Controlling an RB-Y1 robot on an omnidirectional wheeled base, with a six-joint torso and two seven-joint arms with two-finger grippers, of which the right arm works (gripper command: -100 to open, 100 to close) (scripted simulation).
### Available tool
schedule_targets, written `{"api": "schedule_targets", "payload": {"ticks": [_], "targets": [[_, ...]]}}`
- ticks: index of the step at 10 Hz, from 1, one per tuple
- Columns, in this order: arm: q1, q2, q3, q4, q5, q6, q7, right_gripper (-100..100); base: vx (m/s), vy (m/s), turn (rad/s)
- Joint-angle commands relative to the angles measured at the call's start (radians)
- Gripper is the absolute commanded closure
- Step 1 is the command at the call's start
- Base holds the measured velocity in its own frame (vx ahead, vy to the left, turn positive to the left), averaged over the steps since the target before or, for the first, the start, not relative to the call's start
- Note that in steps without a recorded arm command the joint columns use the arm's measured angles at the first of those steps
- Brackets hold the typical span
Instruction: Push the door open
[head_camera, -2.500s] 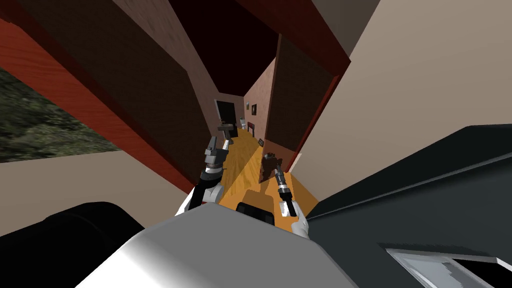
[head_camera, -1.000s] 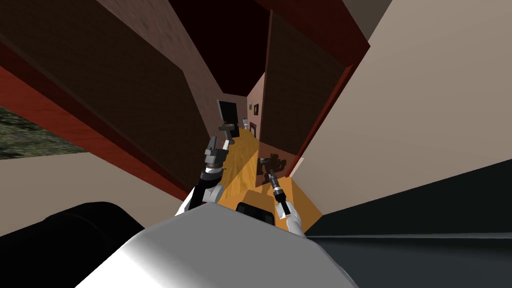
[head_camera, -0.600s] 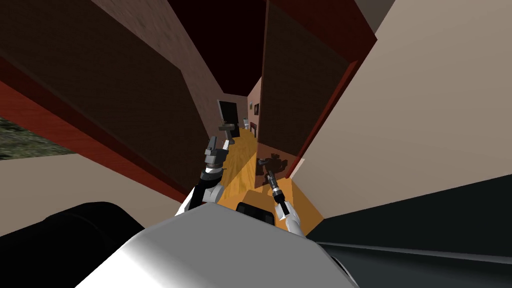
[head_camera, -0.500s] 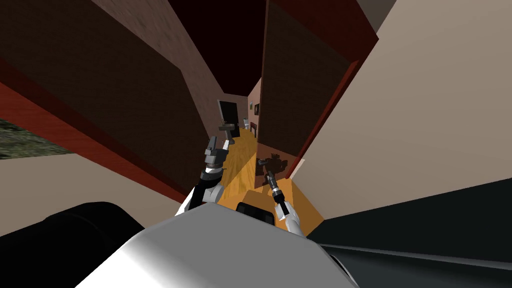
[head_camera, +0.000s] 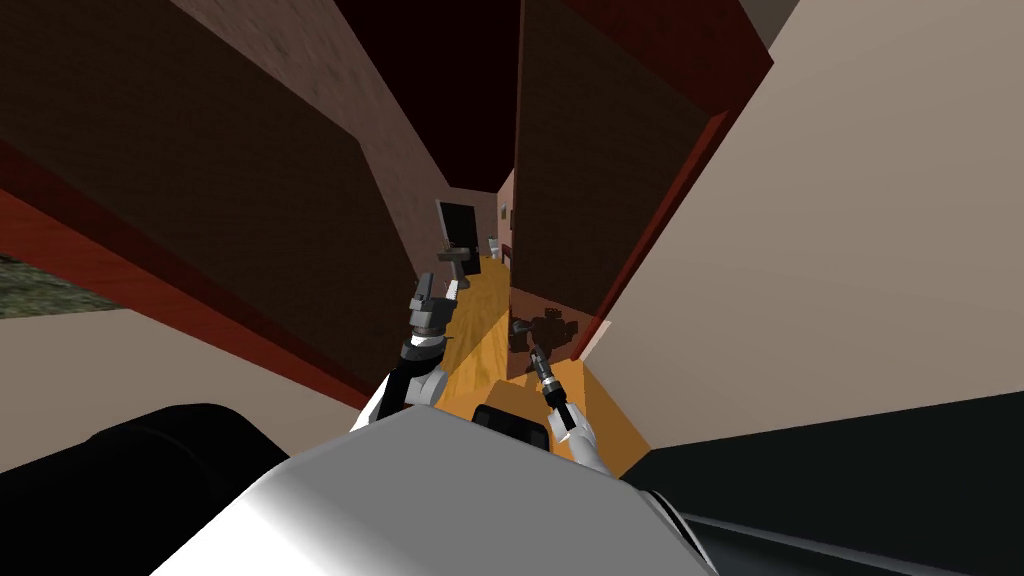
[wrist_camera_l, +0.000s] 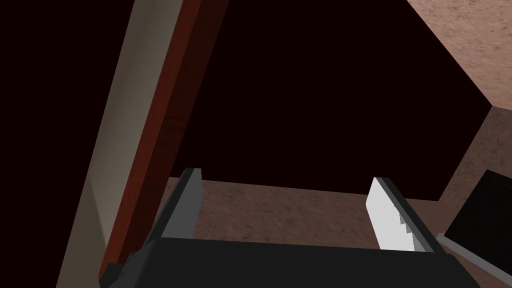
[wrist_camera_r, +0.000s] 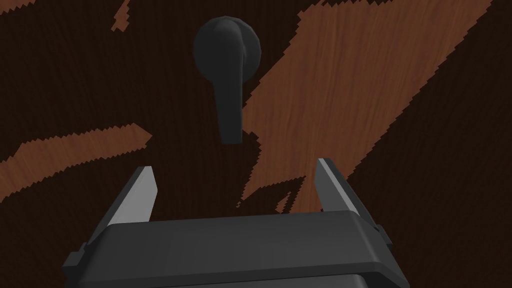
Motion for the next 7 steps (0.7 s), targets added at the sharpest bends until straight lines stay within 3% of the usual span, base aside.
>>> {"api": "schedule_targets", "payload": {"ticks": [1, 4, 7], "targets": [[0.001, -0.007, -0.003, 0.002, -0.003, 0.0, 0.006, -100, 0.128, 0.039, 0.044], [0.002, -0.008, -0.008, 0.005, -0.008, 0.0, 0.014, -100, 0.182, 0.084, 0.027], [0.003, 0.004, -0.013, 0.009, -0.013, -0.001, 0.024, -100, 0.174, 0.088, 0.029]]}}
